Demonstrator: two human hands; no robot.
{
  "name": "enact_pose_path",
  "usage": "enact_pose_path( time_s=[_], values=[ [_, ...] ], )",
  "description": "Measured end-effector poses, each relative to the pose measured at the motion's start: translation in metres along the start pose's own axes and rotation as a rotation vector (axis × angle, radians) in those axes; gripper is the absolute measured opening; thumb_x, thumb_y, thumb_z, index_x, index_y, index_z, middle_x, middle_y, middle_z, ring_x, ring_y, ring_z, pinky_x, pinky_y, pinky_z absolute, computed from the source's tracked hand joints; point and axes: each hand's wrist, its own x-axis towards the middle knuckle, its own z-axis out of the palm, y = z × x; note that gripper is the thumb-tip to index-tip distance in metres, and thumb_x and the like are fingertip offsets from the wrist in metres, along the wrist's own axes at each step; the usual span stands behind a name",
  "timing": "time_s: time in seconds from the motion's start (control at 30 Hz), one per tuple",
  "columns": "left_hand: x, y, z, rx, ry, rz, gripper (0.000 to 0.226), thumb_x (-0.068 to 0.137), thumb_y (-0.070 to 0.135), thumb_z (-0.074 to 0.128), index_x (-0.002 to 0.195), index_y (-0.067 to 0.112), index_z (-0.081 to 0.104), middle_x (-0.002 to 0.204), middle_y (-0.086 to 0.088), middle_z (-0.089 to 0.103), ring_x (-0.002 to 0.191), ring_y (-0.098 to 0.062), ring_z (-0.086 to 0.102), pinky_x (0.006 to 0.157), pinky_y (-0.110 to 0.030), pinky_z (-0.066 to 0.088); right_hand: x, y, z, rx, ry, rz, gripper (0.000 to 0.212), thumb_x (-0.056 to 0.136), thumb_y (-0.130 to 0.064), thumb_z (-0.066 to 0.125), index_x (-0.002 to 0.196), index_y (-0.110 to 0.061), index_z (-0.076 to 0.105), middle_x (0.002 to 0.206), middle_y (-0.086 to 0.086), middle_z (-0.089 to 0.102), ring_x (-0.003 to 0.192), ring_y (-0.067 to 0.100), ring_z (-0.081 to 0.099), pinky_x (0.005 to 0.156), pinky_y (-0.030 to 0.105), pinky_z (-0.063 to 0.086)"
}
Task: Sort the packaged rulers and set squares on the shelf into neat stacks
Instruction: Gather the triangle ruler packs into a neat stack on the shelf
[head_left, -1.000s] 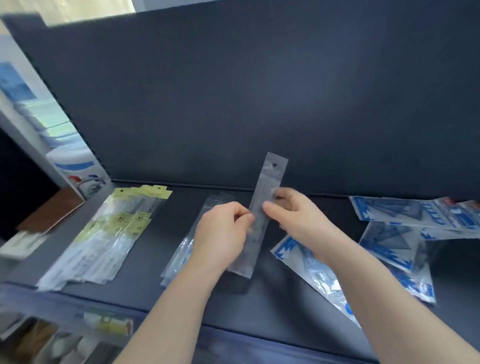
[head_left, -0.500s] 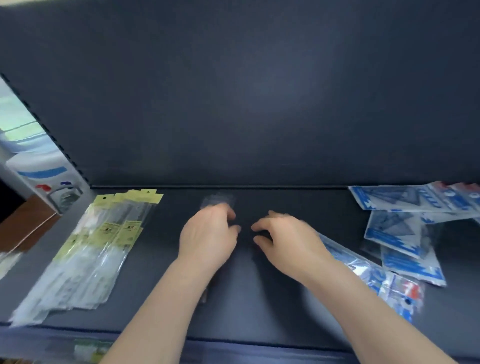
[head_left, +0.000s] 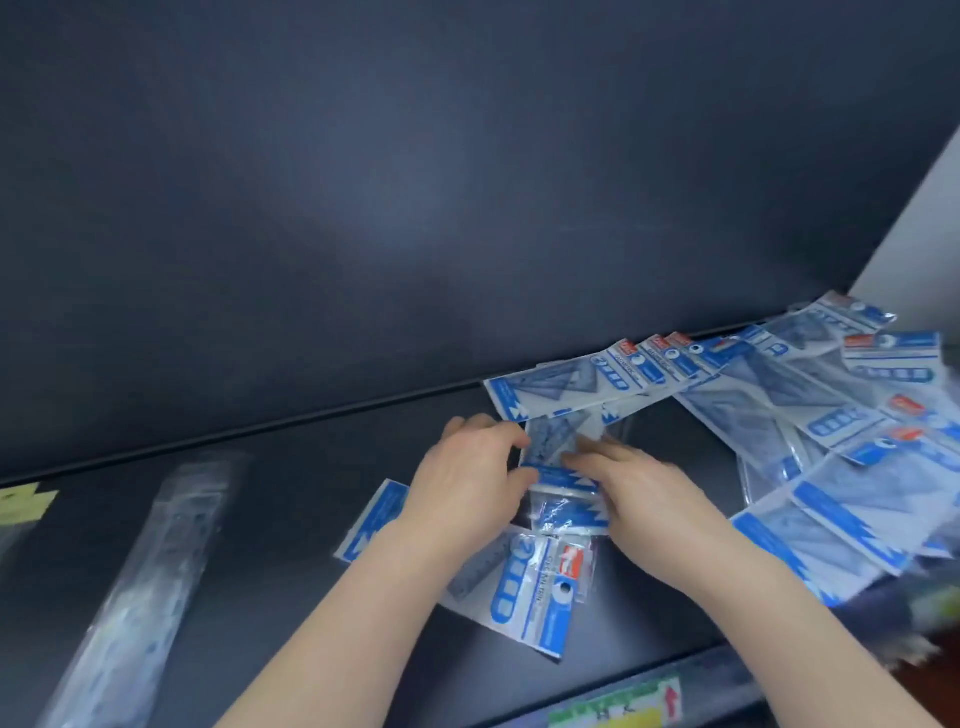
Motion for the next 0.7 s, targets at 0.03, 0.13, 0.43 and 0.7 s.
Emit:
enact_pose_path(
  time_s=[0.03,0.13,0.43,0.7],
  values=[
    [0.005,0.008,0.004,0.002,0.001,-0.028,0.035,0.092,0.040,0.059,0.125,0.029,0.059,0.125,0.006,0.055,0.118,-0.018,0.044,0.084,-0.030,0.040,-0.004,0.008,-0.006,0.036,-0.004,-0.021,0.050,0.088,-0.012,0.047,0.132,-0.036,0.051,0.142,-0.010,0.047,0.133,0.015,0.041,0.102,0.032,0.039],
    [0.014,0.028,0.015,0.023,-0.019,-0.078,0.038,0.090,0.042,0.061,0.124,0.027,0.059,0.127,0.004,0.054,0.119,-0.021,0.043,0.090,-0.033,0.044,-0.010,0.038,-0.018,-0.007,-0.037,-0.016,0.042,0.083,-0.008,0.049,0.109,-0.037,0.064,0.112,-0.010,0.065,0.111,0.018,0.057,0.092,0.028,0.041],
    [0.030,0.064,0.035,0.228,-0.184,-0.110,0.049,0.096,0.052,0.043,0.144,0.044,0.035,0.155,0.015,0.028,0.142,-0.016,0.023,0.116,-0.051,0.016,-0.009,0.097,-0.024,0.107,0.001,-0.171,0.034,0.086,-0.011,0.047,0.107,-0.029,0.064,0.109,-0.009,0.064,0.103,0.019,0.059,0.082,0.035,0.049],
    [0.016,0.082,0.029,0.235,-0.127,-0.233,0.062,0.086,0.063,0.052,0.143,0.044,0.036,0.156,0.011,0.027,0.144,-0.016,0.020,0.116,-0.057,0.015,-0.007,0.110,-0.028,0.211,-0.108,-0.341,0.041,0.080,-0.009,0.043,0.105,-0.033,0.066,0.103,-0.012,0.065,0.106,0.017,0.056,0.087,0.035,0.047]
  ],
)
